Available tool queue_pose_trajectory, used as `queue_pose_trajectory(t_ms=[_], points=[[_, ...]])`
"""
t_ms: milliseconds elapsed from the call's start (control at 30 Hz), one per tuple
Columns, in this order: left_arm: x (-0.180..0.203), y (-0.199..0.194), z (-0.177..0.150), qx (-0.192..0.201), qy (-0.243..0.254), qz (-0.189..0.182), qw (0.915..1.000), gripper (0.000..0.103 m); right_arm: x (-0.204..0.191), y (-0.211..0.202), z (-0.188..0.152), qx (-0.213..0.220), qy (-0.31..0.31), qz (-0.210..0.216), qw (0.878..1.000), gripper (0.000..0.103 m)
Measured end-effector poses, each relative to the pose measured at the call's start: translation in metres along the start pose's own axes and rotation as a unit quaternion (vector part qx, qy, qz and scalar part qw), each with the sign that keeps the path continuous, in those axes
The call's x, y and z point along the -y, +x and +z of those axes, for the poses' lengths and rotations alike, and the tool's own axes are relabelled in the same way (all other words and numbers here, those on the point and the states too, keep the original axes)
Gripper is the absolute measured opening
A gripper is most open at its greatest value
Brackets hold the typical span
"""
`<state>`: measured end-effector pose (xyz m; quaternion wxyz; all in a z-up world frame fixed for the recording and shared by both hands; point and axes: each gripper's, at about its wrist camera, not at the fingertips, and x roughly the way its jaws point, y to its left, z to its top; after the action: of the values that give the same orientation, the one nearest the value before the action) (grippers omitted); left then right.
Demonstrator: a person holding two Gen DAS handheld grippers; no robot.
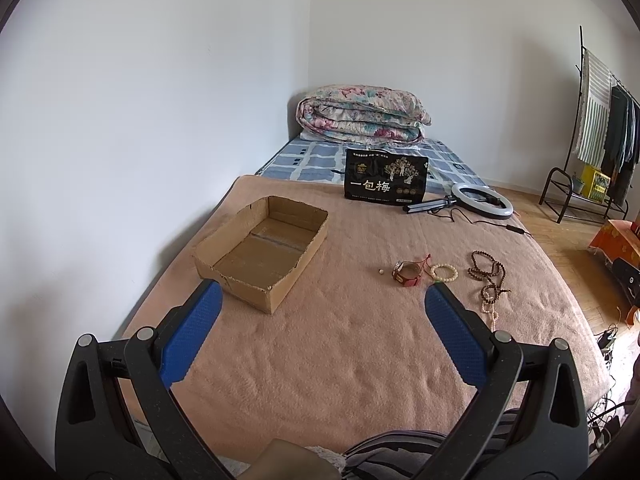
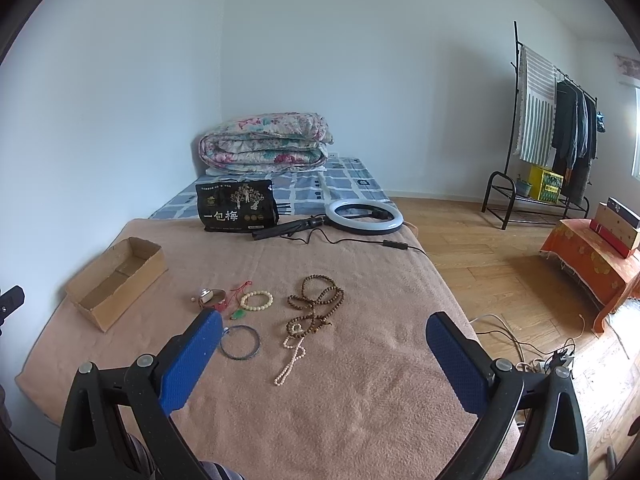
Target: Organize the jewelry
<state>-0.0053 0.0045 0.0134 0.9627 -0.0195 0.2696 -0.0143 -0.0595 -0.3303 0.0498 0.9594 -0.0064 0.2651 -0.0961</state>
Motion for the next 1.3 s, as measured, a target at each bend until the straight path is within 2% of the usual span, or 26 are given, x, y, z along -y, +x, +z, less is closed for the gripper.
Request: queue_pose_trajectory(t_ms=[1300], points=[[-0.0006,0.0032,-0.0007,-0.003,-0.005,-0.002,1.0000,0.103,0.0030,0.0065,0.0021,-0.006,0.010,0.003,1.000,0.103]])
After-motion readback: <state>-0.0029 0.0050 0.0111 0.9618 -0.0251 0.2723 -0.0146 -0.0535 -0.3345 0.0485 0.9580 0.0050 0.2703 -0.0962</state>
